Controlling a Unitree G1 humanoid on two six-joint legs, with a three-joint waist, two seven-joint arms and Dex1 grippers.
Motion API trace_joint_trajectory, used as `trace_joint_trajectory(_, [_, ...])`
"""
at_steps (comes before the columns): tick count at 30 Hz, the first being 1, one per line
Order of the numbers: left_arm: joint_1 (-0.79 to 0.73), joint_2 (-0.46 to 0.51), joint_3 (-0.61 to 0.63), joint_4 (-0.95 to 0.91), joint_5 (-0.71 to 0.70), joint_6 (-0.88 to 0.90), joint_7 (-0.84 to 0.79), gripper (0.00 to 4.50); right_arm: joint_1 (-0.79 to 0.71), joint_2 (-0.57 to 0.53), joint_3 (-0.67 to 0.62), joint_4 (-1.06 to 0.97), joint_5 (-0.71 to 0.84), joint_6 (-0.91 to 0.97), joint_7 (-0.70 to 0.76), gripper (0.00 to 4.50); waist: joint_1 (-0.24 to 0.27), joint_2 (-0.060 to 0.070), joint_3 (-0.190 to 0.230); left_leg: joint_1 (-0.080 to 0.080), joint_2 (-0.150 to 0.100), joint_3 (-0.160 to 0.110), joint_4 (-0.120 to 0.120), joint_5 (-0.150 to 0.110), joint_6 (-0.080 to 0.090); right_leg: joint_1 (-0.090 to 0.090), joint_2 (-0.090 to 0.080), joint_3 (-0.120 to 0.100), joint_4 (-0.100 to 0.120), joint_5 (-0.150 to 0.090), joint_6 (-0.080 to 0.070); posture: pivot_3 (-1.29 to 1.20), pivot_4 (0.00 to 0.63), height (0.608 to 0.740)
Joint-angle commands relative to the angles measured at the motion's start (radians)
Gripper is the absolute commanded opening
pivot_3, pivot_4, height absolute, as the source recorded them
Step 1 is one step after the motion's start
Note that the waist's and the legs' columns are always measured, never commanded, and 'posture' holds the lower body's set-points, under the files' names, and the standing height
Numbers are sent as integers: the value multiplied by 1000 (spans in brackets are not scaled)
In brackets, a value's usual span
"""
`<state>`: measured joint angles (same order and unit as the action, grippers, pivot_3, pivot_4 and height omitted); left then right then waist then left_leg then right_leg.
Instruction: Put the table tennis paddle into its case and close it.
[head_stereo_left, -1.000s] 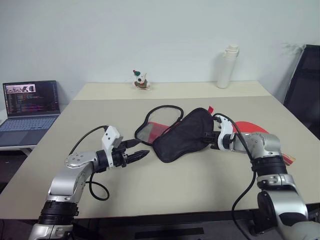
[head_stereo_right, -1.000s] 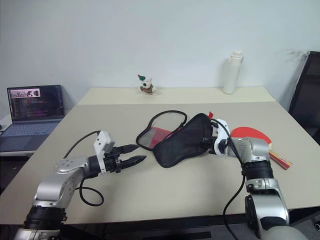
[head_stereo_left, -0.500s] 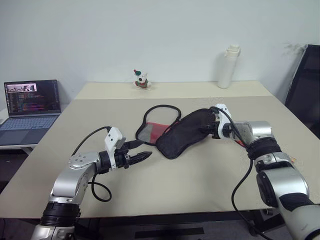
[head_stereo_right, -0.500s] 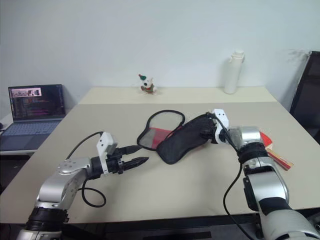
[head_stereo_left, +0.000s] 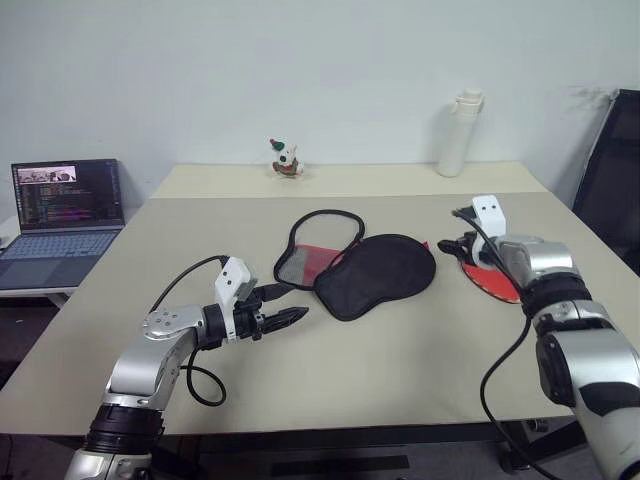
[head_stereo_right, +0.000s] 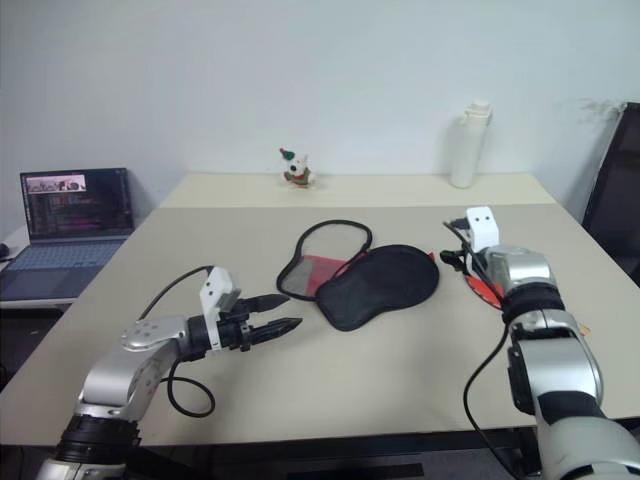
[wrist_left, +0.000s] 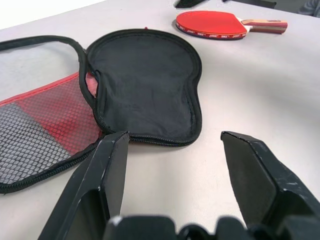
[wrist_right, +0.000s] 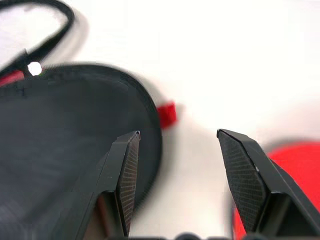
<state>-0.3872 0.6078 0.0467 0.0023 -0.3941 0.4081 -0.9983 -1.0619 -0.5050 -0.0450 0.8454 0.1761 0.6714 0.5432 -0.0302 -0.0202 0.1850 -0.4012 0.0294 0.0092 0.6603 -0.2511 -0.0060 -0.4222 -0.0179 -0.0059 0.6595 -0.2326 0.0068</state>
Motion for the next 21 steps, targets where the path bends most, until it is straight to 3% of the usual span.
trace_joint_trajectory(1, [-16,10,10,-14,-13,-16,-14,3189,108,2,-45,-357,122,232,47,2911,-2,0,0,0,0,-1,0,0,0,0,0,0,0,0,0,0,150,740])
trace_joint_trajectory(7, [-23,24,21,11,-13,-20,-32,3189,338,124,-129,-867,287,574,-60,4465,-2,0,0,1,1,-4,0,0,0,-1,1,-1,3,-3,5,0,150,740])
trace_joint_trajectory(15, [-48,75,43,58,-41,-7,-100,3189,450,364,-174,-1021,288,642,-270,4465,1,0,0,1,0,-4,1,0,0,0,0,-1,2,-3,5,0,150,740])
trace_joint_trajectory(21, [-69,91,42,94,-29,-28,-108,3189,479,445,-140,-1003,264,588,-344,4465,0,0,0,1,0,-4,1,0,0,0,0,-1,2,-3,5,0,150,740])
